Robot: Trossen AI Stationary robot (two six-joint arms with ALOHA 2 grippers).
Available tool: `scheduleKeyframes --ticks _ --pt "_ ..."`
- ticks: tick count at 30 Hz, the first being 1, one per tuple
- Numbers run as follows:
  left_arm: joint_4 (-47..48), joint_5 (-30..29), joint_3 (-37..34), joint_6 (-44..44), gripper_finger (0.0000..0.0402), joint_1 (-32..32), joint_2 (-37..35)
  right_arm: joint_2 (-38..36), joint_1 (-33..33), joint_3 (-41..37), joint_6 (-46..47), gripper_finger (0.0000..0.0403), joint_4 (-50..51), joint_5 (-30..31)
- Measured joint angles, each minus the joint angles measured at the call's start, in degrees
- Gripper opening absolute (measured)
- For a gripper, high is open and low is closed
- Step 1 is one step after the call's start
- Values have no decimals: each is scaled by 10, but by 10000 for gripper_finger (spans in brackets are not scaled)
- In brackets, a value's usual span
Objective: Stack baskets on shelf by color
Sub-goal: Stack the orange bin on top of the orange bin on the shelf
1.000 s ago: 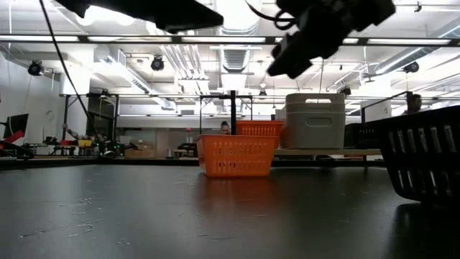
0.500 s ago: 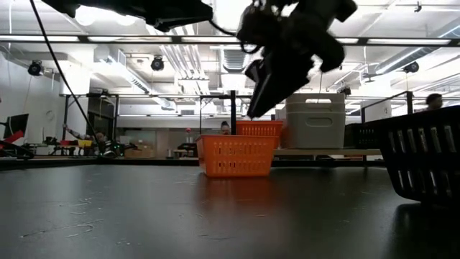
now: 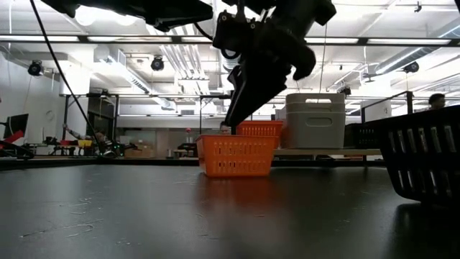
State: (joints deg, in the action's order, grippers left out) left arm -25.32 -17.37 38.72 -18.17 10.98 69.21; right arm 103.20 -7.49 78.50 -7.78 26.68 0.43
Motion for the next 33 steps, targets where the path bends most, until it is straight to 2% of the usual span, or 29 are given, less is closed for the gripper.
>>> scheduleKeyframes --ticks 3,6,11,15,23,33 --pt "0 0 -1 0 123 0 0 0 0 0 -4 171 2 26" --pt "0 0 -1 0 123 0 0 1 2 -3 -11 195 1 27" --pt "0 0 -3 0 123 0 0 18 3 -11 -11 204 3 27" --pt "-1 0 -5 0 123 0 0 29 3 -13 -11 169 -1 27" --pt "-2 0 -6 0 123 0 0 32 3 -14 -20 21 5 27" --pt "-4 0 -6 0 123 0 0 -36 -14 -14 -20 9 84 26"
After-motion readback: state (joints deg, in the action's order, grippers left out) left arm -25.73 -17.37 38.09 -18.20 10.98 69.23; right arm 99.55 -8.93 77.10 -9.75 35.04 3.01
